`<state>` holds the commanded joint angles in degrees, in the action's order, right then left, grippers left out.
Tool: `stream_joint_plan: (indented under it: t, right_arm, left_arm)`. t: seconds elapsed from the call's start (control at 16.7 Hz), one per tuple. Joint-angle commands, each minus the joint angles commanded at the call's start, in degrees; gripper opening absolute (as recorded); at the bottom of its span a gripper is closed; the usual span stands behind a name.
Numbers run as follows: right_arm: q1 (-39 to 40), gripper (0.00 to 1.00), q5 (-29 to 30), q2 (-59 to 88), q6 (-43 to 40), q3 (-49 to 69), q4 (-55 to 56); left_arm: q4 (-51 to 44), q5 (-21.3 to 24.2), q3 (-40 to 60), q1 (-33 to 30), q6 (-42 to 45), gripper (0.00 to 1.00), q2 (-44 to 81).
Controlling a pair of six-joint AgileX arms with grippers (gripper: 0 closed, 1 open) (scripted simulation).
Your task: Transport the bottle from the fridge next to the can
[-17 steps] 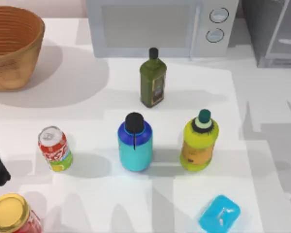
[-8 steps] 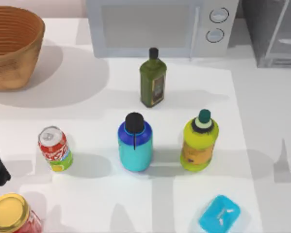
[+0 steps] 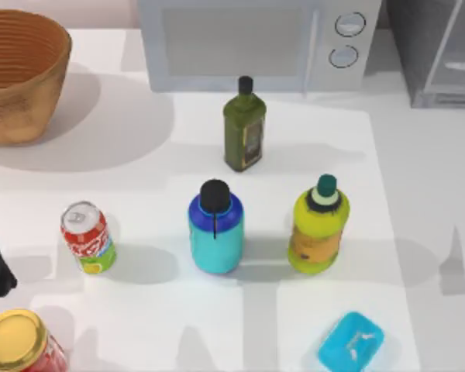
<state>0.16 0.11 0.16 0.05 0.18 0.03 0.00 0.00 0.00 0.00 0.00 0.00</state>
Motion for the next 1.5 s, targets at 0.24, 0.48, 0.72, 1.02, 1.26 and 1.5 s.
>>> stream_joint_plan:
  t: [0.24,0.48,0.72,1.02,1.26,1.5]
  right_arm:
    - [-0.1,1.00,0.1,-4.6,0.0,3.9,-6.2]
    - [-0.2,1.00,0.0,-13.7,0.0,11.3,-21.7]
    - [-0.2,1.00,-0.1,-24.5,-0.1,20.1,-42.6]
    - [-0.3,1.00,-0.1,-37.2,-0.3,30.5,-67.9]
    - [-0.3,1.00,-0.1,-44.1,-0.6,36.2,-80.8]
    - [-0.4,1.00,-0.1,-46.2,-0.7,37.9,-84.2]
  left_arm:
    - [0.0,0.0,0.0,0.0,0.0,1.00,0.0]
    - [0.0,0.0,0.0,0.0,0.0,1.00,0.0]
    - [0.0,0.0,0.0,0.0,0.0,1.00,0.0]
    - [0.0,0.0,0.0,0.0,0.0,1.00,0.0]
    - [0.0,0.0,0.0,0.0,0.0,1.00,0.0]
    - [0.0,0.0,0.0,0.0,0.0,1.00,0.0]
